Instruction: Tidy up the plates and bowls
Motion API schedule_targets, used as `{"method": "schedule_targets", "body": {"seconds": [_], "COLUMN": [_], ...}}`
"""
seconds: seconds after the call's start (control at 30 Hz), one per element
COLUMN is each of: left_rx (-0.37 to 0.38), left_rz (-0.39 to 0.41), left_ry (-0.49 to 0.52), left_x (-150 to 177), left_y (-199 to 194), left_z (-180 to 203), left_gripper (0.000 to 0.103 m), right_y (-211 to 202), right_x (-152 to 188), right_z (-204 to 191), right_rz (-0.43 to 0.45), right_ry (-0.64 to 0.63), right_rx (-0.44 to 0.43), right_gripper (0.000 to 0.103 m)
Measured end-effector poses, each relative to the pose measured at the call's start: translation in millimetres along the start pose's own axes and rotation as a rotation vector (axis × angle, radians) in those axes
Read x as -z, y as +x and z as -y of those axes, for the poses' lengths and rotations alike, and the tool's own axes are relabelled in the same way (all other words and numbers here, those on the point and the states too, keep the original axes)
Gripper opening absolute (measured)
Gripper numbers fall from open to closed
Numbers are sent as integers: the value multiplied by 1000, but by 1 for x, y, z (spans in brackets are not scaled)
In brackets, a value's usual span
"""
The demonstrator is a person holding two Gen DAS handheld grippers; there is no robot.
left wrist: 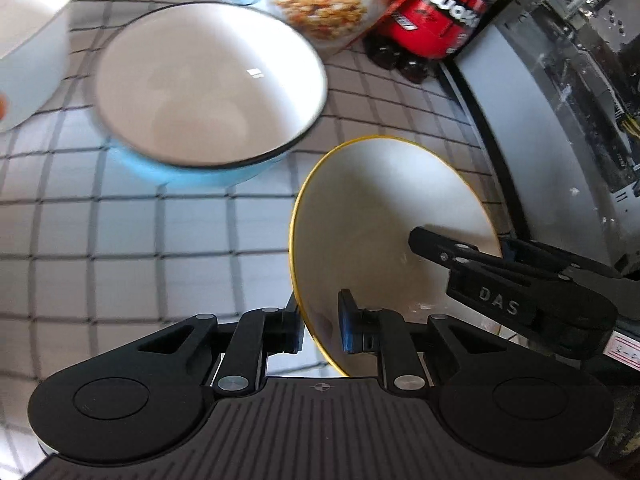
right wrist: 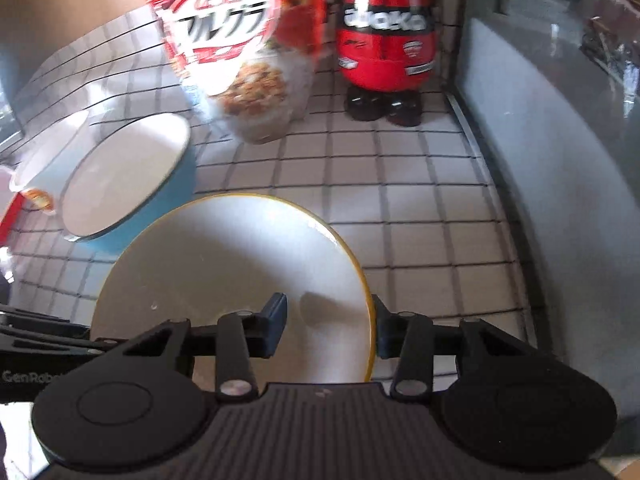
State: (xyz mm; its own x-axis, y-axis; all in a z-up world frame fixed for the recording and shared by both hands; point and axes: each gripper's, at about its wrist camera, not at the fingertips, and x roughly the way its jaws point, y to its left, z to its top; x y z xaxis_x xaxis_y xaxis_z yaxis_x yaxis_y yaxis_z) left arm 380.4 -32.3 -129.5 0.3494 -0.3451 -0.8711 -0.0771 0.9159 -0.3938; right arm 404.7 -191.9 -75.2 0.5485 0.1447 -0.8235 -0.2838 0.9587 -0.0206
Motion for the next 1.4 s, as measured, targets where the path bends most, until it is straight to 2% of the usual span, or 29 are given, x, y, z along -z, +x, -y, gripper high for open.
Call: {"method": "schedule_targets", "body": {"seconds": [0.27,0.43,0.57,0.73,0.97,1.07,1.23,1.4], "left_rx": [-68,-121,-133,-164,-153,-131,-92,-79], "left_rz": [21,34,53,73,75,76,82,80], "left_ry": [-81,-111,-127,-99,-92,-92,-85,-83], "left_x": [23,32,34,36,37,38,40,41], "left_y": [-31,-46,-55,-63,-65,-66,-67,-67], "left_z": [-46,-67,-77,-81,-86,-89,-86,-85], "left_gripper": [19,19,19,19,19,23,41,42], "right_y": [-8,-9,-9,-10,-12,-13,-14,-17], "right_x": [11,17,21,24,28,30,31,30], "right_z": [-53,-84,-101,-114,-120,-121,-121,-121], "right_rz": [-36,-47,-57,-65,-71,-73,-83,-80], "right_ry": [-47,-91,-100,-97,-83,-76,-64,-64], "right_rx": [-94,-109,-122,-119,-109,-103,-106,-103], "right_gripper": [42,42,43,43,43,43,45,45]}}
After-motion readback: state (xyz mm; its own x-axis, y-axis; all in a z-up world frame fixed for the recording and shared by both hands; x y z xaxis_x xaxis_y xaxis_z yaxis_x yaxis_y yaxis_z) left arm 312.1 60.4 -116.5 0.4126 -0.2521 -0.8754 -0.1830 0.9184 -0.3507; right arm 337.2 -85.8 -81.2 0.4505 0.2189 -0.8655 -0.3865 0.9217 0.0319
